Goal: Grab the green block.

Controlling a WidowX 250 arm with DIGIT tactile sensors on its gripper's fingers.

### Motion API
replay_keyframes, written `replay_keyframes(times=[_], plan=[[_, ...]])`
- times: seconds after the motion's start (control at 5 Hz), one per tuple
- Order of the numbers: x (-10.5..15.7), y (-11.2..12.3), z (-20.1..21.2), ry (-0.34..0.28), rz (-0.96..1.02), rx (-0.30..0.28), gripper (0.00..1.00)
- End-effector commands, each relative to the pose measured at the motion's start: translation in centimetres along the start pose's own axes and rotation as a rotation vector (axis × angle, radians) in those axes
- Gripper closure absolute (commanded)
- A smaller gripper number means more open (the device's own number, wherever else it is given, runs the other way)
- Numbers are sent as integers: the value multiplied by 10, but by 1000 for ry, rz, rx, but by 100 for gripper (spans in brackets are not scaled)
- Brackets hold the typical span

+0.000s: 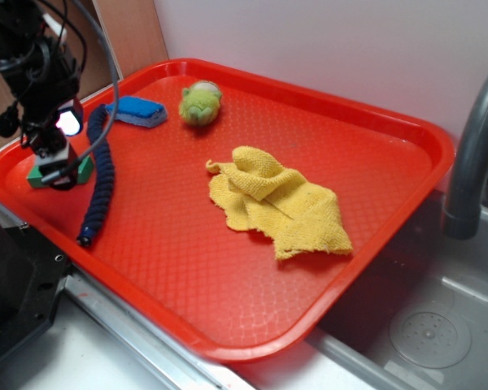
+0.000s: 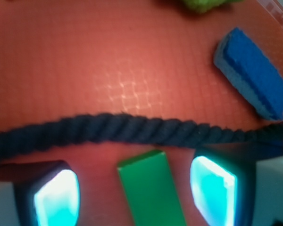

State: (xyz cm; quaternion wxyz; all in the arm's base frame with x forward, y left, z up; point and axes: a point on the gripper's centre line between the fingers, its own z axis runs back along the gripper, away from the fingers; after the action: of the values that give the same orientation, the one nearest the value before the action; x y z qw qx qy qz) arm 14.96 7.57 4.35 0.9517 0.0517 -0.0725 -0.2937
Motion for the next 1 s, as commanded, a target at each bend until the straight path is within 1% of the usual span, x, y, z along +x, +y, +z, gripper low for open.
replay_keyframes(times=[0.0, 0.2, 0.4, 0.6, 0.8], plan=[[-9, 17, -17, -39, -89, 18, 0], [-11, 22, -26, -29, -96, 0, 0], [-10, 25, -34, -67, -133, -87, 0], [-10, 27, -39, -68, -156, -123, 100], [-10, 26, -38, -74, -164, -126, 100]])
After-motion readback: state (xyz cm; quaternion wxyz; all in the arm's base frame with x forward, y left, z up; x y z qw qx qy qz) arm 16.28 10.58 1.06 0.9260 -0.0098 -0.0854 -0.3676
